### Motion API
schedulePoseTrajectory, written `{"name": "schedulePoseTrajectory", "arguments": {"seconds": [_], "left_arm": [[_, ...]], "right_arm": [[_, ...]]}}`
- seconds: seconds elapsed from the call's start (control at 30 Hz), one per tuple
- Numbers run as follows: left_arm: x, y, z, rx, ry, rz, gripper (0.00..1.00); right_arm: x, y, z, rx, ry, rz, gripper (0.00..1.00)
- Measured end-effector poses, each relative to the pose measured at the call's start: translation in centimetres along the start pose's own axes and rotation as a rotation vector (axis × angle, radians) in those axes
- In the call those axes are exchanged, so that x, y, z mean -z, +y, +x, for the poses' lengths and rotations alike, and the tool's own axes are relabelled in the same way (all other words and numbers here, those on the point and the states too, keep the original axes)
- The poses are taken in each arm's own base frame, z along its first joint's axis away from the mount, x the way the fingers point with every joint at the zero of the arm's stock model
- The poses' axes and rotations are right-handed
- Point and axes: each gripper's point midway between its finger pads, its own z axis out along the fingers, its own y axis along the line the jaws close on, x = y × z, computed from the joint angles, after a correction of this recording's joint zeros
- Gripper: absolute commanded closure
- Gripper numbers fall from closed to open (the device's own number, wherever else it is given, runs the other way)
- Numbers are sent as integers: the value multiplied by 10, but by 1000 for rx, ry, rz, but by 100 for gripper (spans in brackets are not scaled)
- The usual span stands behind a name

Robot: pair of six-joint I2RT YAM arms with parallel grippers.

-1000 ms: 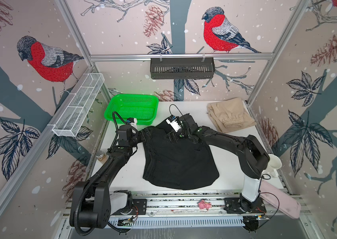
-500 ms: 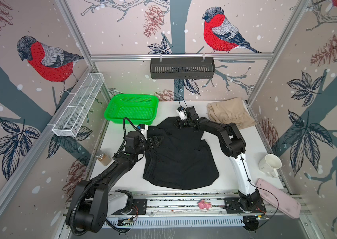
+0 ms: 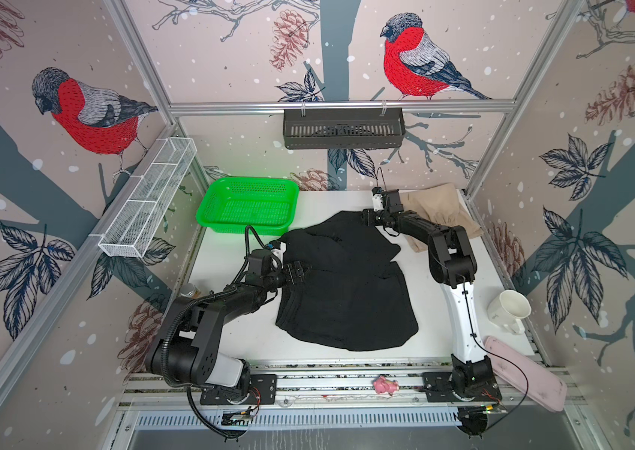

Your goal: Fold and stack the shorts

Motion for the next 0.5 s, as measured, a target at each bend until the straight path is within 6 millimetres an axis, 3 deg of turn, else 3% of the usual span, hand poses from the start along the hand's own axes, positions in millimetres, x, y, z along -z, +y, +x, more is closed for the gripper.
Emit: {"name": "schedulePoseTrajectory", "arguments": {"seconds": [0.1, 0.23, 0.33, 0.4, 0.5], "left_arm": [[3, -2, -7, -12, -10, -17, 2], [18, -31, -45, -74, -91, 27, 2], [38, -57, -70, -116, -162, 65, 2], [52, -66, -72, -121, -180, 71, 2], [68, -59, -56, -85, -181, 25, 2]], "right_arm": [[8, -13, -20, 1, -34, 29, 30], [40, 3, -24, 27, -38, 18, 27], [95, 13, -16, -4, -37, 16, 24], [136, 12, -4, -34, -55, 39, 22], [190, 9, 46, -106, -36, 81, 21]]}}
